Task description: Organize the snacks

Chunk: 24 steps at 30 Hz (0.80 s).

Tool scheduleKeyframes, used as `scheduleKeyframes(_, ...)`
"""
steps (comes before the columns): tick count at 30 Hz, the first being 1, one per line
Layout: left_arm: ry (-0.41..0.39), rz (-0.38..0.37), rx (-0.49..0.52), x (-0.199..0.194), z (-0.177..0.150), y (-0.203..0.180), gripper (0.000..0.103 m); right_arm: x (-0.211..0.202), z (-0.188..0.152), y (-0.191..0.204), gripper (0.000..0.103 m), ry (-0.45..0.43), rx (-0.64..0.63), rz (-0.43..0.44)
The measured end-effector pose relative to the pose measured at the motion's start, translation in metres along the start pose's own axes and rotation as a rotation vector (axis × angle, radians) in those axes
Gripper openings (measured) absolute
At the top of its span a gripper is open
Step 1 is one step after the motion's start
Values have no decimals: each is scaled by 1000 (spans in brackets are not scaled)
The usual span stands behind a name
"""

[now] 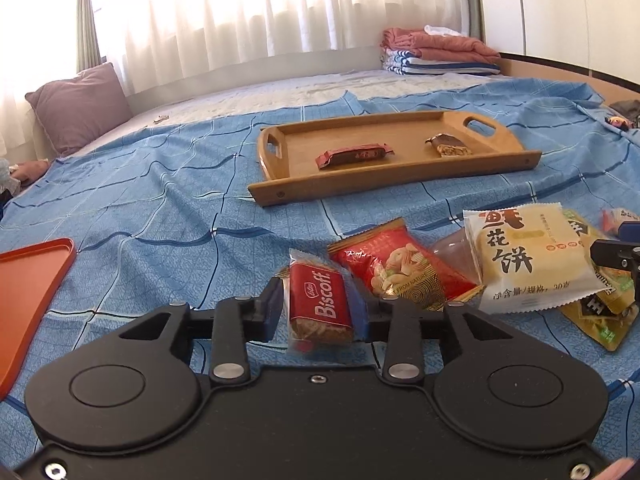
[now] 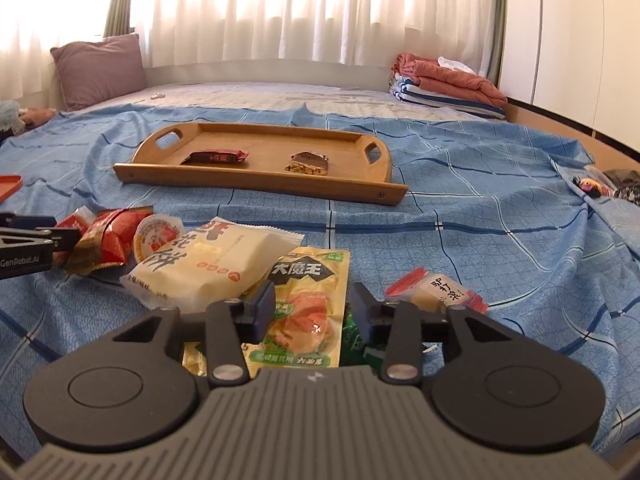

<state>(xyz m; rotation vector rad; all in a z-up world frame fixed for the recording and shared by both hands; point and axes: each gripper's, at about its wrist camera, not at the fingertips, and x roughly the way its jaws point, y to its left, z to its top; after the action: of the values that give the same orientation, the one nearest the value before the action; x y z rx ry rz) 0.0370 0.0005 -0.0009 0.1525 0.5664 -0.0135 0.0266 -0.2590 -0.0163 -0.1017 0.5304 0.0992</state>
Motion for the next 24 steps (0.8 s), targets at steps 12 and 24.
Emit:
scheduleKeyframes(12, 9, 20, 32, 14, -4, -2, 35, 6, -5, 16, 69, -10, -74, -22)
scheduleKeyframes(24, 11, 15, 25, 10, -5, 8, 34, 16, -6, 11, 75, -6, -34, -26)
